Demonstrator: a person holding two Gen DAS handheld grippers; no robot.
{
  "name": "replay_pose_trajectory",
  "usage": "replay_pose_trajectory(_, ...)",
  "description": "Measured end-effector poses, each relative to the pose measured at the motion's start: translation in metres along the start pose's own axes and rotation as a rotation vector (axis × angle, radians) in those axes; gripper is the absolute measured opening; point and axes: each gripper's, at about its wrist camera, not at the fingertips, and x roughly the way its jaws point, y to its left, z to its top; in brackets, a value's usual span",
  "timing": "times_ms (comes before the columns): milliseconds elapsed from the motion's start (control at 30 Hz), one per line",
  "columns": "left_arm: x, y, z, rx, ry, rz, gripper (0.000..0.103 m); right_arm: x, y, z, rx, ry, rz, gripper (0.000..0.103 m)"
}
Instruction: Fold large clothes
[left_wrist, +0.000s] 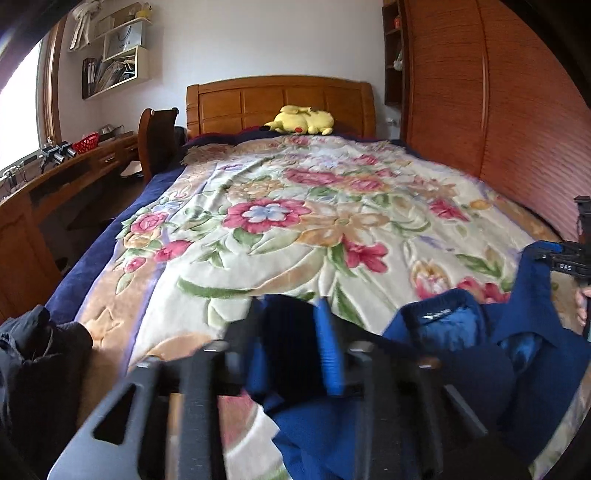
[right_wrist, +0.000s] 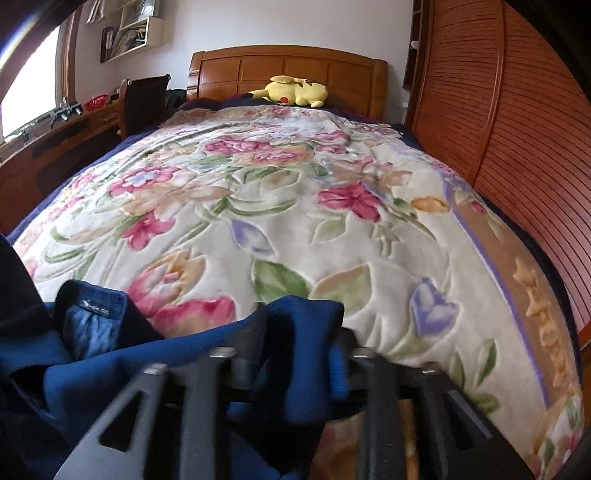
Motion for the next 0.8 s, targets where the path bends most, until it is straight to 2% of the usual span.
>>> replay_pose_trajectory(33,-0.008,-0.001,-0.002,-0.002,-0.008,-0.014,0.046,-0.005,0.000,0.000,-0.002,-0.018,-0.002,0.068)
replay_pose_trajectory(67,-0.015,-0.002,-0.003,-0.002,-0.012,-0.025,0.051,-0.012,0.000,0.000,-0.004,-0.030,0.004,0.068)
replay_pose_trajectory(100,-0.021,-0.004,-0.004,-0.002,-0.015,-0.038,0.065,-0.018,0.000,0.000,-0.005,-0.041,0.012,0.068)
replay_pose_trajectory(167,-0.037,-0.009,-0.010,-0.007,-0.039,-0.069,0.081,-0.035,0.006,0.001,-0.018,-0.061,0.033,0.068)
replay_pose_trajectory(300,-0.061,-0.023,-0.026,-0.009,-0.059,-0.101,0.081,-0.058,0.034,-0.007,-0.095,-0.072,0.092,0.068)
replay_pose_trajectory(467,-0.081,-0.041,-0.052,0.006,-0.063,-0.092,0.081,-0.079,0.085,-0.023,-0.188,-0.065,0.227,0.068)
replay_pose_trajectory(600,-0.083,-0.047,-0.073,0.004,-0.037,-0.098,0.081,-0.078,0.125,-0.041,-0.261,-0.020,0.316,0.068)
replay_pose_trajectory(800,-0.076,-0.050,-0.091,0.015,-0.004,-0.117,0.081,-0.061,0.166,-0.055,-0.355,0.056,0.377,0.068)
